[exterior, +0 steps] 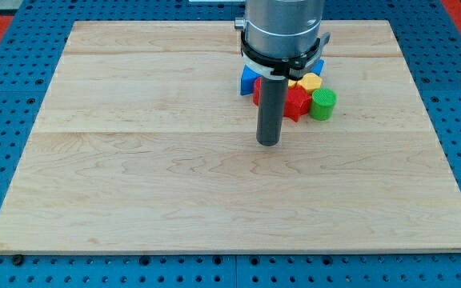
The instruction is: Point your hand to the bottom of the red star
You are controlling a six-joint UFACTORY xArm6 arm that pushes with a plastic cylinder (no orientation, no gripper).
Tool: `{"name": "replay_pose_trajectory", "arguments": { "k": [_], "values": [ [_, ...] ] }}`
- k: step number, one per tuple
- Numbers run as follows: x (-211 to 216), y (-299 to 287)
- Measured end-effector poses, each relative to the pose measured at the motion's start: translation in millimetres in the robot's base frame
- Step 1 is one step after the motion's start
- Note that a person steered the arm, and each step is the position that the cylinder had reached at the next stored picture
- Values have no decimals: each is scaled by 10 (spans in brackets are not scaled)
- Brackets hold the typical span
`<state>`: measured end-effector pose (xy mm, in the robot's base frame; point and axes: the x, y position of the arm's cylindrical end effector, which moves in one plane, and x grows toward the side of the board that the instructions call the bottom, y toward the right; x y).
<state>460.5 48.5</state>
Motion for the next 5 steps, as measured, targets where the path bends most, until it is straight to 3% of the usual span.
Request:
{"name": "replay_pose_trajectory", "arguments": {
  "k": [5],
  "values": [
    [0, 108]
  ]
}}
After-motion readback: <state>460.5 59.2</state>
